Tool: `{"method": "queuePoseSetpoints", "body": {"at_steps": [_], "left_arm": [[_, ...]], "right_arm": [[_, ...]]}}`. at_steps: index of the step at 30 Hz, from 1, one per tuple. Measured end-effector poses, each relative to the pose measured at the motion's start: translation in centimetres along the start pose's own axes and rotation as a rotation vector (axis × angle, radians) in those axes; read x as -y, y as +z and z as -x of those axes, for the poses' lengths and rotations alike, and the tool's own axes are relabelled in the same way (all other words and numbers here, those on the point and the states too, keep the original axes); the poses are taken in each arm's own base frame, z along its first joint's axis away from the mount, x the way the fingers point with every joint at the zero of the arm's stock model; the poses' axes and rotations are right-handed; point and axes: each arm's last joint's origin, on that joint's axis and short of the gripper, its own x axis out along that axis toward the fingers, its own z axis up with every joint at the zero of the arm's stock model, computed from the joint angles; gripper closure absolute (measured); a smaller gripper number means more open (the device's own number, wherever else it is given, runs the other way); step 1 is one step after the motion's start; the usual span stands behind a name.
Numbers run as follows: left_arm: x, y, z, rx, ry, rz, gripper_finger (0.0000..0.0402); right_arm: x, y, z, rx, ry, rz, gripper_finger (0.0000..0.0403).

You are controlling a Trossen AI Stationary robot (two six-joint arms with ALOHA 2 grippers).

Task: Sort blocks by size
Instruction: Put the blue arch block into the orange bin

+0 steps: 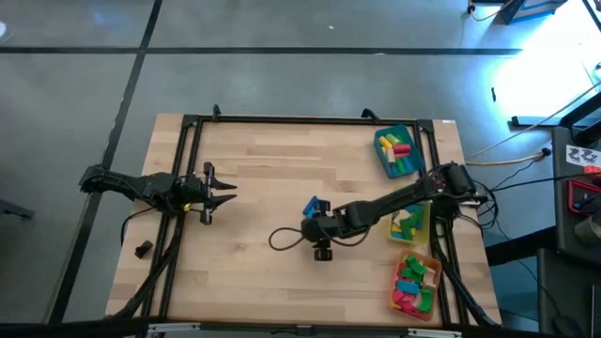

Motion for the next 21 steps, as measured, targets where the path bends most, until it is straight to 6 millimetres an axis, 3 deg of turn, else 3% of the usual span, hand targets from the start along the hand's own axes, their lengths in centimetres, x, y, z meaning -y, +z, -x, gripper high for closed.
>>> {"method": "queuePoseSetpoints", "body": {"at_steps": [12, 21], "left_arm": [[0.0, 0.0, 0.0, -0.001, 0.0, 0.0, 0.0302], [0.0, 0.0, 0.0, -0.001, 0.0, 0.0, 0.0302]], "right_arm": [[1.2, -0.7, -3.7, -0.064, 0.078, -0.038, 0.0224], [1.2, -0.8, -4.4, -0.052, 0.026, -0.035, 0.0224]]}}
